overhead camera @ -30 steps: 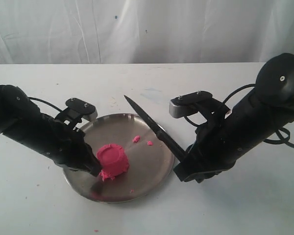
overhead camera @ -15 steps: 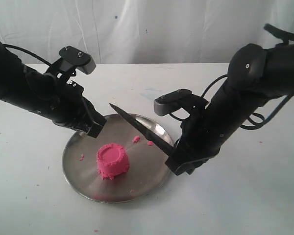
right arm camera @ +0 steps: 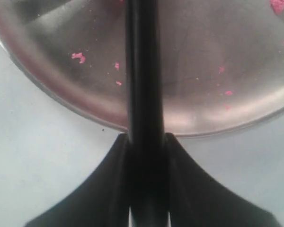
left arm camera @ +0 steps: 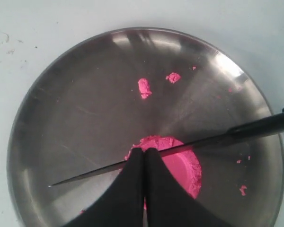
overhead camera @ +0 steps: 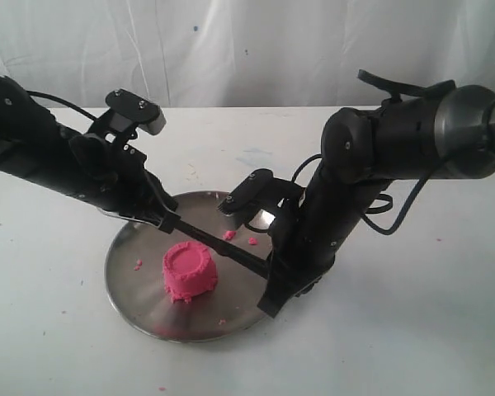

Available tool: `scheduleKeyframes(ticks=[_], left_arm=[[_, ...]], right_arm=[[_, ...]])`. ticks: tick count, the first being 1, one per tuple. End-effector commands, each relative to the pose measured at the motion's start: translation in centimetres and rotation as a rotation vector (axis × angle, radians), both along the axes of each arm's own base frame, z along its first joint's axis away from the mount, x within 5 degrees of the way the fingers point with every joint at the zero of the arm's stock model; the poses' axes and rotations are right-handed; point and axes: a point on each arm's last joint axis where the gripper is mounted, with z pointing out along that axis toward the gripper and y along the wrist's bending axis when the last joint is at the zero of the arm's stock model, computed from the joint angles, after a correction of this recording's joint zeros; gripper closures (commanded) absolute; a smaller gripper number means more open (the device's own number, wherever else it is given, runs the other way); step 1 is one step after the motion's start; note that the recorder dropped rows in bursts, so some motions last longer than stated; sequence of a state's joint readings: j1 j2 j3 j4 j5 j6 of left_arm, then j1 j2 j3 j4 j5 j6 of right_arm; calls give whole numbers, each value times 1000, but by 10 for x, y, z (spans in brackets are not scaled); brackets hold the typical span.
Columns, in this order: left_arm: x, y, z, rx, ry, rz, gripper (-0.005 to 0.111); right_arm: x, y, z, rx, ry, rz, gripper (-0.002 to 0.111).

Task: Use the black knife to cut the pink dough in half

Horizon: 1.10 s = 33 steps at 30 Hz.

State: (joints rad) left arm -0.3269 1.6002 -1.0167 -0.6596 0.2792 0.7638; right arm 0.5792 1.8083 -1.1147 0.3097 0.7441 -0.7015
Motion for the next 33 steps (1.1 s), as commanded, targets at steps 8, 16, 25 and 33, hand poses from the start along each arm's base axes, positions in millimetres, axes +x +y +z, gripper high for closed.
scheduleKeyframes(ticks=[8,16,25,33], left_arm=[[8,-3,-16,5,28,28,107],[11,0,-43,26,63,84,107],[11,2,-46,34,56,97,107],[13,1,-57,46,89,95,107]], right_arm=[[-5,-1,1,-28,36,72,108],[-4,-1,1,-23,26,69,108],[-2,0,1,-11,10,44,108],[-1,1,2,-5,-1,34,108]])
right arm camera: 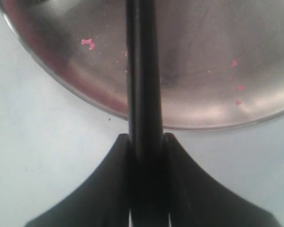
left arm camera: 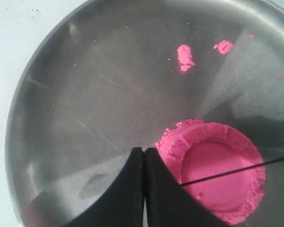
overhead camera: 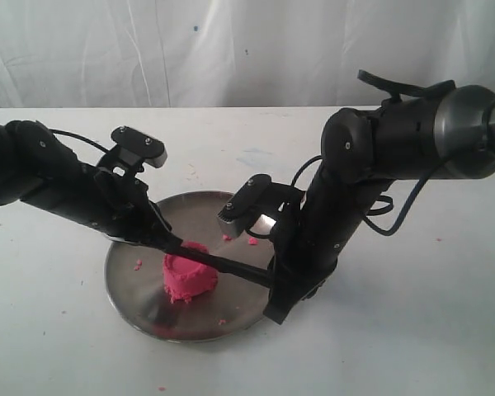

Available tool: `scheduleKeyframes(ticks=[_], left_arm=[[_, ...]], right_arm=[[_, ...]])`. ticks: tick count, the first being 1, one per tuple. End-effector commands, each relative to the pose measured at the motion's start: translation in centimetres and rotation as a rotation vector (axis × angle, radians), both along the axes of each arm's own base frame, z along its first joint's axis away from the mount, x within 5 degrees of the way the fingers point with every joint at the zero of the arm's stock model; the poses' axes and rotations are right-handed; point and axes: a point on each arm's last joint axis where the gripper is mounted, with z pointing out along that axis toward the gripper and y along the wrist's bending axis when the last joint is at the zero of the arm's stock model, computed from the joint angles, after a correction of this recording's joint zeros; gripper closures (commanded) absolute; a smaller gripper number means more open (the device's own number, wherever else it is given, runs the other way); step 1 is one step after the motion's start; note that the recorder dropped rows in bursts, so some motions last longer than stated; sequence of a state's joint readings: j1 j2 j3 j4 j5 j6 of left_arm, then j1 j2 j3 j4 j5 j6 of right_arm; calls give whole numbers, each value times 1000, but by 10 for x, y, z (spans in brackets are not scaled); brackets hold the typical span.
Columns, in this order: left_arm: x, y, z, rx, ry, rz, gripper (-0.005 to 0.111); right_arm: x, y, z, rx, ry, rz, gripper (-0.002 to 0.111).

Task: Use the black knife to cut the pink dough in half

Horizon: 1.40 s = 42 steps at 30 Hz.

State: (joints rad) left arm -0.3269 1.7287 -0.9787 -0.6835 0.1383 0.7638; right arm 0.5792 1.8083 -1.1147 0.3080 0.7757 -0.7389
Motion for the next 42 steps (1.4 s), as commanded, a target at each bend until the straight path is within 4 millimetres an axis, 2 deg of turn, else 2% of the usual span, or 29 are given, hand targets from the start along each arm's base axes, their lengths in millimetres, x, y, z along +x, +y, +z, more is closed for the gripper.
scheduleKeyframes(ticks=[1,13,42], left_arm=[[-1,-2,-11,-6,47,5,107],[0,-3,-28,9,99,2,107],[-2,-4,-28,2,122,-10,107]], right_arm=[[2,2,2,11,-17,-11,108],[3,0,1,-5,-33,2,108],[5,1,-1,-2,-47,-18,108]])
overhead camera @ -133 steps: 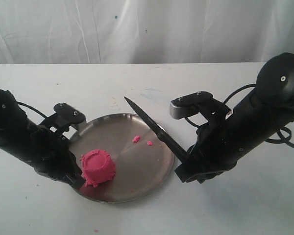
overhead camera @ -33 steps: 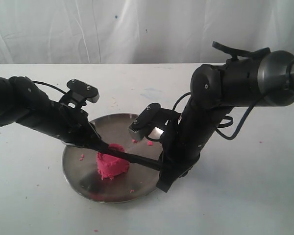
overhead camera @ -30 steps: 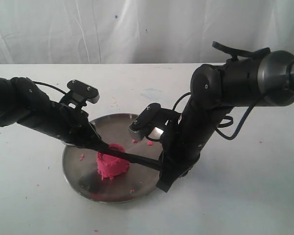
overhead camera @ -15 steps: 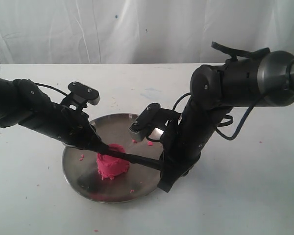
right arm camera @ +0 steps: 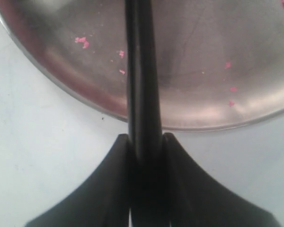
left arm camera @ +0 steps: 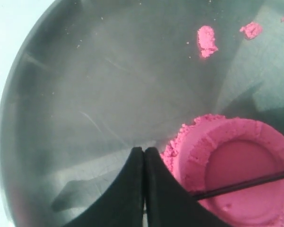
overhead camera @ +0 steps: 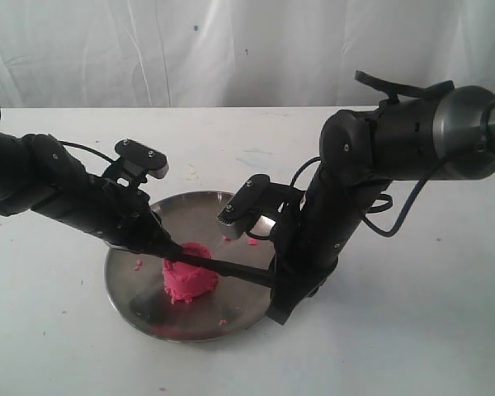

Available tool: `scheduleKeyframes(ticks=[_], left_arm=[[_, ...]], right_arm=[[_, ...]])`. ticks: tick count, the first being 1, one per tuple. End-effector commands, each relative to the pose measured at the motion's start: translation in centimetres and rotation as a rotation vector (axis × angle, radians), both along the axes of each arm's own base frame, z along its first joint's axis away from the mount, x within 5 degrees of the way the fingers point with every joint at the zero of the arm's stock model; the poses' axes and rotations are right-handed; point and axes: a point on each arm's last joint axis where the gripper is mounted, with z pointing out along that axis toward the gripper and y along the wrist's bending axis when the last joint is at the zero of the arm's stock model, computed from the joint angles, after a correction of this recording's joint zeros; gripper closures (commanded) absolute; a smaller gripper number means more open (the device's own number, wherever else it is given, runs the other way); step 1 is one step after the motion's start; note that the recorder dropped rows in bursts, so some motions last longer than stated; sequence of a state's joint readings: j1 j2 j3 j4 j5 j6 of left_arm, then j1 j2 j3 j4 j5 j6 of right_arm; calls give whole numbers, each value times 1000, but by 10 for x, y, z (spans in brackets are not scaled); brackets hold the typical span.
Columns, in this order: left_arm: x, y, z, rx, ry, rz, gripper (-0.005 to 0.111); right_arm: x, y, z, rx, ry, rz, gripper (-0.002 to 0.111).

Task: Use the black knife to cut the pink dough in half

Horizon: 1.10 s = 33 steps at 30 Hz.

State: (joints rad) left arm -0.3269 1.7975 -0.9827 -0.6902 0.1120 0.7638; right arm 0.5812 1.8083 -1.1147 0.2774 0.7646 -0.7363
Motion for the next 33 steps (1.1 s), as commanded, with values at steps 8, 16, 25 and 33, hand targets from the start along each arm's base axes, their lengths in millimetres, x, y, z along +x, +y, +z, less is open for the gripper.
scheduleKeyframes(ticks=[8,16,25,33], left_arm=[[-8,-4,-6,-27,85,-22,107],[3,-1,19,-35,-51,19,107],[-16,0,32,-67,-4,-29,107],[-5,7,13,-8,-74,60,107]], right_arm=[[7,3,-10,7,-18,-44,108],[7,3,-10,9,-17,-53,108],[7,3,-10,14,-12,-73,108],[7,3,-10,14,-12,-73,108]])
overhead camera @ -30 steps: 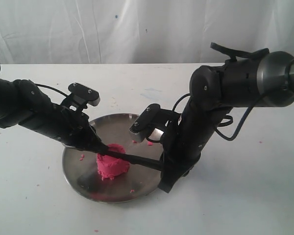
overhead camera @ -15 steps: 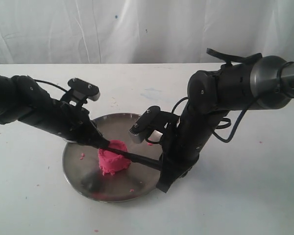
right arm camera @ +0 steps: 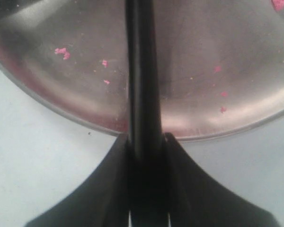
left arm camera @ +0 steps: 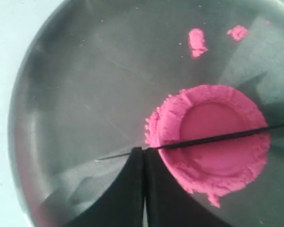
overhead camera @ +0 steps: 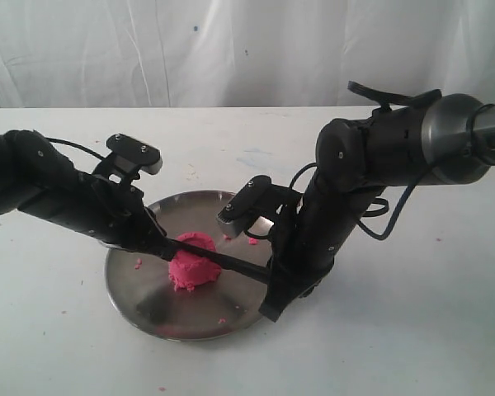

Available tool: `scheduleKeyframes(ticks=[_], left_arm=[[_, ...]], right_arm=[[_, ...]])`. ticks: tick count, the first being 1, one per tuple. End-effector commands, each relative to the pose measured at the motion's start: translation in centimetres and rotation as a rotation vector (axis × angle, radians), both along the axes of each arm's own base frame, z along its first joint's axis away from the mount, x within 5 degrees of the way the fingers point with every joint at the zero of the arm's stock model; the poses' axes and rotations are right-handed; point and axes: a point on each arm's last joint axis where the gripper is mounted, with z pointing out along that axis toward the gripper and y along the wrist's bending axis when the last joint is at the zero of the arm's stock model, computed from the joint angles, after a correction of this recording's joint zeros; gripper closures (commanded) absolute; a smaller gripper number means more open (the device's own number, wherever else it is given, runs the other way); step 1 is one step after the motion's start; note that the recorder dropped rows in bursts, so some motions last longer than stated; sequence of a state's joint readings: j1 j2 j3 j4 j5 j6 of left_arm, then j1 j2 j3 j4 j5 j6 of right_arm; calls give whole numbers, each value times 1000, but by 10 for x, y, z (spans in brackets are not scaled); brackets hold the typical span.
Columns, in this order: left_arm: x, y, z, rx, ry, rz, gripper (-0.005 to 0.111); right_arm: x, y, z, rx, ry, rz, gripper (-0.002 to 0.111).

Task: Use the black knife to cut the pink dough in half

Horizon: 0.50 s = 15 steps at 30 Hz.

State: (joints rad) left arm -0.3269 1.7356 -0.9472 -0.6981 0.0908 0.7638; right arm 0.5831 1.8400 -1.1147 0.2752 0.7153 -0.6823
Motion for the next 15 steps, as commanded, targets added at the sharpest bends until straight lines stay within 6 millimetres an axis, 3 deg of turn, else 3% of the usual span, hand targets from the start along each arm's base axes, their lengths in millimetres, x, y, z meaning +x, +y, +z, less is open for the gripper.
scheduleKeyframes(ticks=[1,15], left_arm=[[4,4,1,4,-42,50,107],[4,4,1,3,-39,48,107]], right_arm=[[2,0,0,9,-9,-14,108],[2,1,0,14,-5,-18,108]])
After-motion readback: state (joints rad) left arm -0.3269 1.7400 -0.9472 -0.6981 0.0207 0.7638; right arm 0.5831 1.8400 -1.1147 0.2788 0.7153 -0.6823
